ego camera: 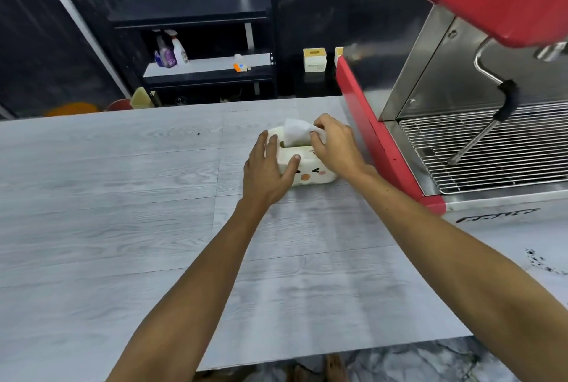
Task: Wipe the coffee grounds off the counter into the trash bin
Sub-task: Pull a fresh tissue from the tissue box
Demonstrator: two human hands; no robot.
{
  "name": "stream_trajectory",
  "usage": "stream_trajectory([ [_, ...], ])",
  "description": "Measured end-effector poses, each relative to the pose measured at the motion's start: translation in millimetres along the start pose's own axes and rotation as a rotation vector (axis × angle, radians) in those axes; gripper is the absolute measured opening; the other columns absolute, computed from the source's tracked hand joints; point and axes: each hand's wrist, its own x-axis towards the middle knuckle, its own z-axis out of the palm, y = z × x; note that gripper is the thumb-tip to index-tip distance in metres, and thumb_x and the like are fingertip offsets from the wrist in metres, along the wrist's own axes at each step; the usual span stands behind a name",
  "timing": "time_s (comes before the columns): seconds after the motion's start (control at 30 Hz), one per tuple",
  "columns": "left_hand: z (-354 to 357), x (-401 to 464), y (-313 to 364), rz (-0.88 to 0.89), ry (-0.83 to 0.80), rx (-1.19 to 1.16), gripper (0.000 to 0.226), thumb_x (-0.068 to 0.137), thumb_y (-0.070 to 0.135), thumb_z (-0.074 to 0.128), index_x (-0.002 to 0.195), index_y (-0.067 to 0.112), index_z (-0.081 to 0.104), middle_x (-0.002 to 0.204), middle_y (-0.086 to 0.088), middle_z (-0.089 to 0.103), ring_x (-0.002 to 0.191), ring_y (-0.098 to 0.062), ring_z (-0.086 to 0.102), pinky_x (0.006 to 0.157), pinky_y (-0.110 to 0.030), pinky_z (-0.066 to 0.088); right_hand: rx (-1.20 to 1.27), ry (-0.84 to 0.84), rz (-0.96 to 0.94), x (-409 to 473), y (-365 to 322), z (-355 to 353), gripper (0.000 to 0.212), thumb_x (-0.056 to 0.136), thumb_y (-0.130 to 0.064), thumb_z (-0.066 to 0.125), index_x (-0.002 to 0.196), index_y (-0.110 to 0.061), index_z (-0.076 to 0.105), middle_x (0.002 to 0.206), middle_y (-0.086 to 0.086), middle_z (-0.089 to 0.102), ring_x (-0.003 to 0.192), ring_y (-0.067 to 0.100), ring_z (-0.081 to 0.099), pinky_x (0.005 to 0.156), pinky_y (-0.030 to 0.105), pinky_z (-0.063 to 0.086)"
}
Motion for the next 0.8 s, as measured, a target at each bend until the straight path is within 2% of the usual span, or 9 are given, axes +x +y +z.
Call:
stream_trajectory([
  [0.17, -5, -26, 1, 0.026, 0.007, -0.065, 0.08, 0.092, 0.059, 0.053, 0.154, 0.018, 0.024, 0.165, -0.004, 0.013, 0.149, -0.023, 0.02, 0.115, -0.049, 0.035, 0.154, 0.044, 0.0, -26, -7, -18, 0.006, 0.092, -0.014, 0.055, 0.096, -0.011, 0.053, 0.083, 0.001, 0.061, 0.069, 0.015, 0.056, 0.056, 0.023, 0.047],
  [0.27, -5, -55, 0, 0.048, 0.026, -0.108, 0.08, 0.09, 0.052, 0.057, 0.153, 0.014, 0.026, 0.163, -0.007, 0.017, 0.148, -0.024, 0.022, 0.114, -0.047, 0.037, 0.285, 0.068, 0.049, -54, -11, -28, 0.009, 0.088, -0.011, 0.057, 0.097, -0.012, 0.055, 0.085, -0.002, 0.063, 0.073, 0.012, 0.06, 0.06, 0.027, 0.053],
  [0.37, 2, -87, -1, 0.018, -0.014, -0.137, 0.077, 0.091, 0.043, 0.061, 0.154, 0.014, 0.027, 0.163, -0.005, 0.018, 0.149, -0.022, 0.021, 0.116, -0.048, 0.035, 0.327, 0.067, 0.099, -92, -14, -37, 0.018, 0.085, -0.008, 0.059, 0.103, -0.01, 0.06, 0.091, -0.004, 0.066, 0.08, 0.009, 0.061, 0.069, 0.023, 0.05],
  [0.5, 11, -124, 5, 0.022, -0.089, -0.134, 0.073, 0.093, 0.034, 0.063, 0.153, 0.013, 0.029, 0.162, -0.007, 0.021, 0.149, -0.022, 0.023, 0.119, -0.044, 0.03, 0.349, 0.048, 0.226, -142, -12, -49, 0.027, 0.082, -0.009, 0.06, 0.108, -0.013, 0.065, 0.094, -0.006, 0.068, 0.083, 0.011, 0.062, 0.07, 0.024, 0.049],
  [0.6, 19, -148, 16, 0.043, -0.146, -0.132, 0.068, 0.093, 0.031, 0.063, 0.152, 0.012, 0.033, 0.159, -0.007, 0.029, 0.146, -0.023, 0.029, 0.119, -0.041, 0.03, 0.355, 0.045, 0.354, -180, -3, -62, 0.026, 0.08, -0.008, 0.064, 0.106, -0.015, 0.067, 0.091, -0.008, 0.068, 0.08, 0.008, 0.061, 0.069, 0.018, 0.047],
  [0.7, 31, -171, 31, 0.09, -0.207, -0.133, 0.064, 0.094, 0.028, 0.061, 0.151, 0.012, 0.036, 0.158, -0.007, 0.033, 0.145, -0.022, 0.029, 0.119, -0.04, 0.029, 0.383, 0.05, 0.465, -216, 9, -77, 0.02, 0.08, -0.009, 0.066, 0.097, -0.02, 0.065, 0.083, -0.011, 0.065, 0.072, -0.002, 0.057, 0.061, 0.01, 0.042],
  [0.8, 44, -188, 50, 0.125, -0.244, -0.137, 0.062, 0.095, 0.028, 0.06, 0.15, 0.015, 0.037, 0.157, -0.005, 0.034, 0.143, -0.022, 0.031, 0.119, -0.035, 0.026, 0.334, 0.047, 0.543, -243, 21, -90, 0.019, 0.08, -0.011, 0.067, 0.097, -0.02, 0.064, 0.083, -0.008, 0.063, 0.073, -0.001, 0.057, 0.055, 0.007, 0.04],
])
